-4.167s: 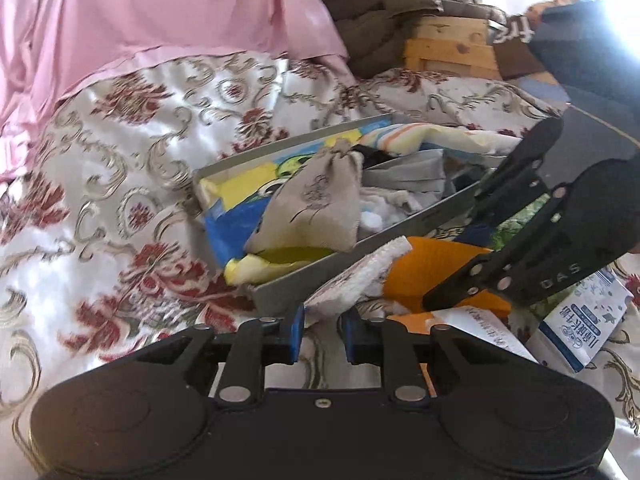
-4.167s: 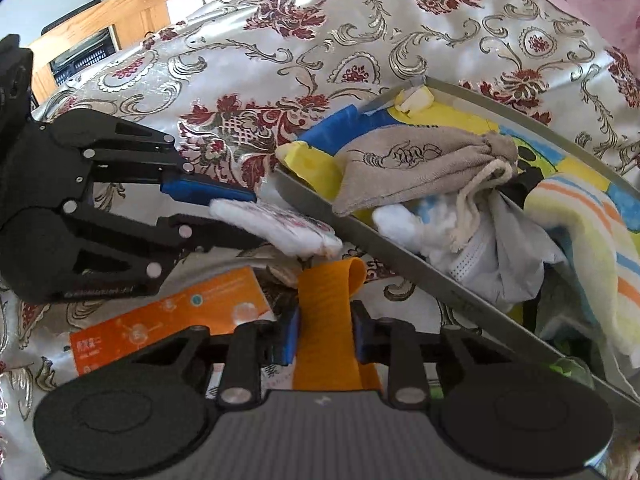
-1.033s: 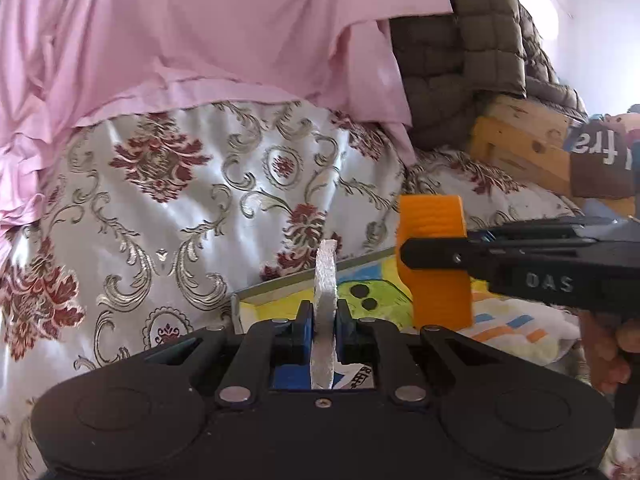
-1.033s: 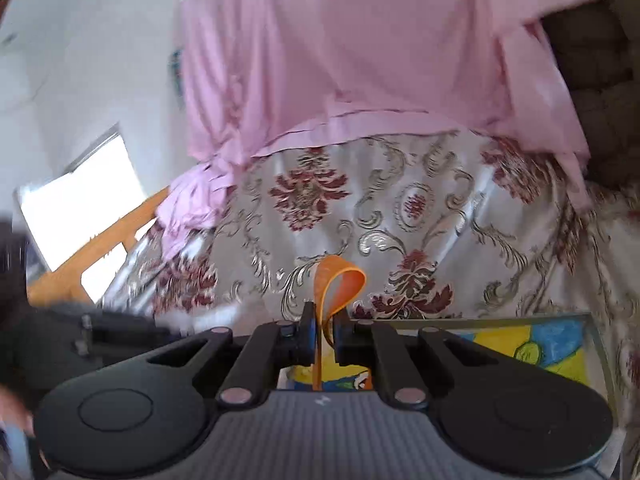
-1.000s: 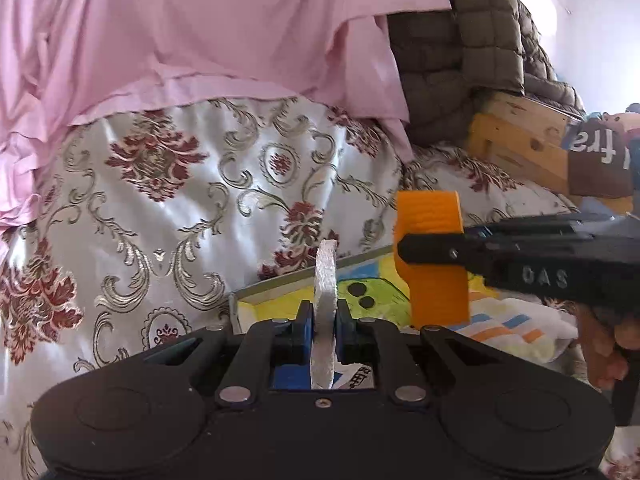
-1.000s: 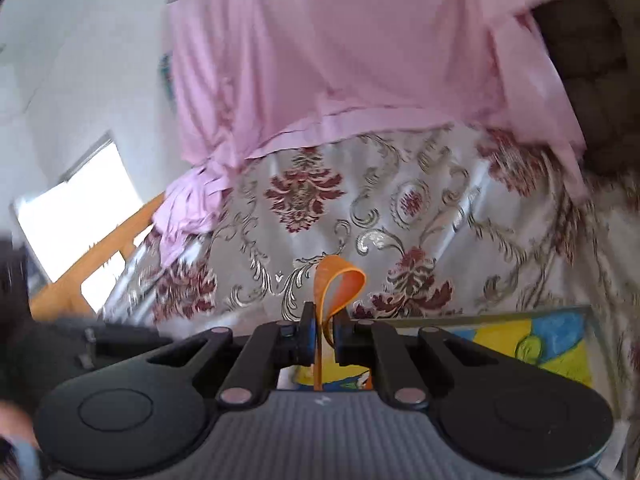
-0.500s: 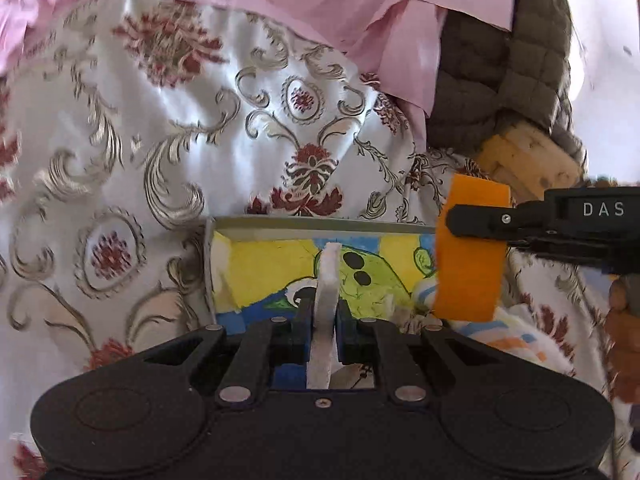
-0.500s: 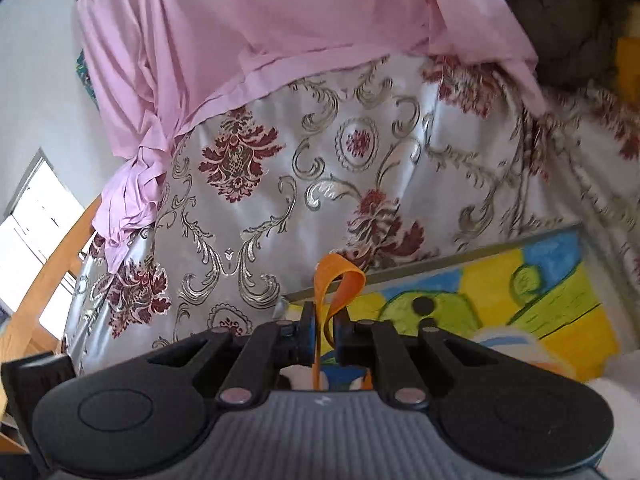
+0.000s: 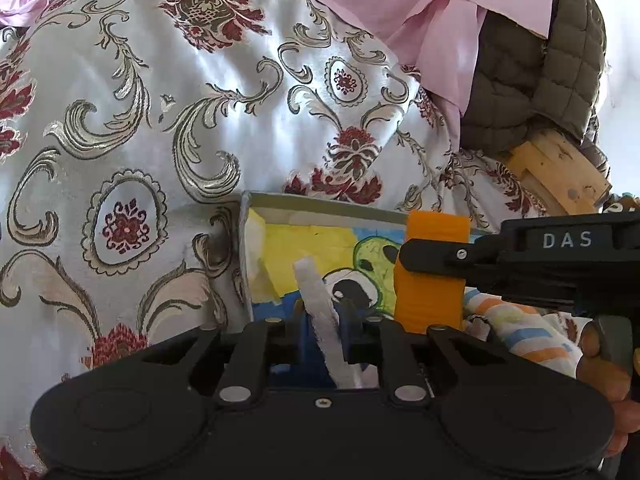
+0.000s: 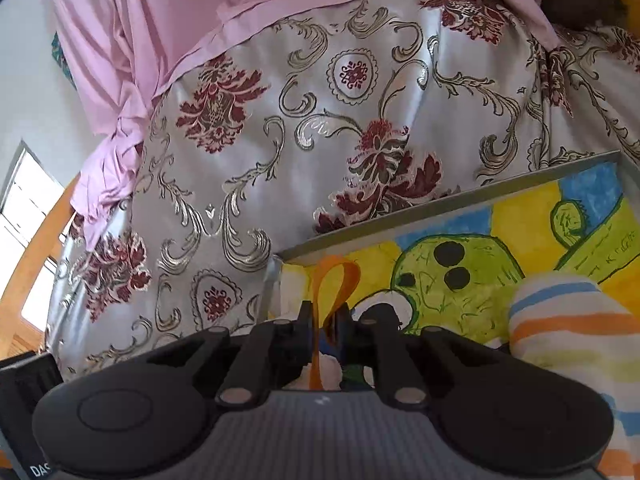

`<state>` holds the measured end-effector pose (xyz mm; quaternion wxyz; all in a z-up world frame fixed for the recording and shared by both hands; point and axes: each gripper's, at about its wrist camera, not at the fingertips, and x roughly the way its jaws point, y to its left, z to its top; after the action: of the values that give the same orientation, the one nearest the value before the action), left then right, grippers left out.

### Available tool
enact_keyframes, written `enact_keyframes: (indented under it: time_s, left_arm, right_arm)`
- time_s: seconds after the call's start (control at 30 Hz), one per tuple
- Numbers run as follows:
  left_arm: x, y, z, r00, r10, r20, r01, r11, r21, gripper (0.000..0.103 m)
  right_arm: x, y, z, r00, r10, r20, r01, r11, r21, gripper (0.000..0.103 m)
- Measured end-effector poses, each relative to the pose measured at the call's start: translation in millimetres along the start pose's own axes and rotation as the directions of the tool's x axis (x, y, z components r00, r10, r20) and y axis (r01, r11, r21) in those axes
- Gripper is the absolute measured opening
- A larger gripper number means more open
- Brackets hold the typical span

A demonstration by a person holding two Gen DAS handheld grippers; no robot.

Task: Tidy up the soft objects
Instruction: 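Carry the white strip with left tool while right tool carries the orange piece over the tray, then release the white strip into the tray with left tool while right tool releases the orange piece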

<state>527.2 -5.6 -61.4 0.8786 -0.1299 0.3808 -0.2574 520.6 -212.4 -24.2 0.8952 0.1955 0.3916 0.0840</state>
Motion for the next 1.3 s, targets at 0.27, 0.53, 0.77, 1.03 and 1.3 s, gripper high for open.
enact_keyframes:
  time_s: [0.27, 0.53, 0.77, 1.03, 1.3]
  left_arm:
    - [2.7, -3.9, -3.9, 1.000, 0.026, 0.017, -0.027, 0.998, 0.048, 0.020]
    - [1.7, -9.2, -6.2, 0.998, 0.056, 0.031, -0.057, 0.997, 0.058, 0.022]
    - [0.9, -20.5, -9.1, 0.997, 0.074, 0.024, -0.076, 0.990, 0.115, 0.041]
    - [-10.5, -25.9, -12.2, 0.994, 0.097, 0.040, -0.102, 0.987, 0.126, 0.062]
    - [-28.0, -40.5, -19.8, 0.990, 0.127, 0.059, -0.136, 0.974, 0.183, 0.080]
  right_arm:
    - [3.7, 8.4, -3.9, 1.000, -0.020, 0.004, 0.020, 0.998, -0.062, 0.026]
    - [1.9, 4.4, -5.0, 0.999, -0.048, 0.018, 0.050, 0.994, -0.097, 0.032]
    - [-3.1, -1.5, -5.4, 0.997, -0.071, 0.028, 0.073, 0.992, -0.099, 0.053]
    - [-17.7, -12.3, -10.9, 0.997, -0.072, 0.039, 0.076, 0.993, -0.088, 0.062]
    - [-44.6, -15.3, -12.3, 0.995, -0.048, 0.082, 0.056, 0.994, -0.091, 0.075]
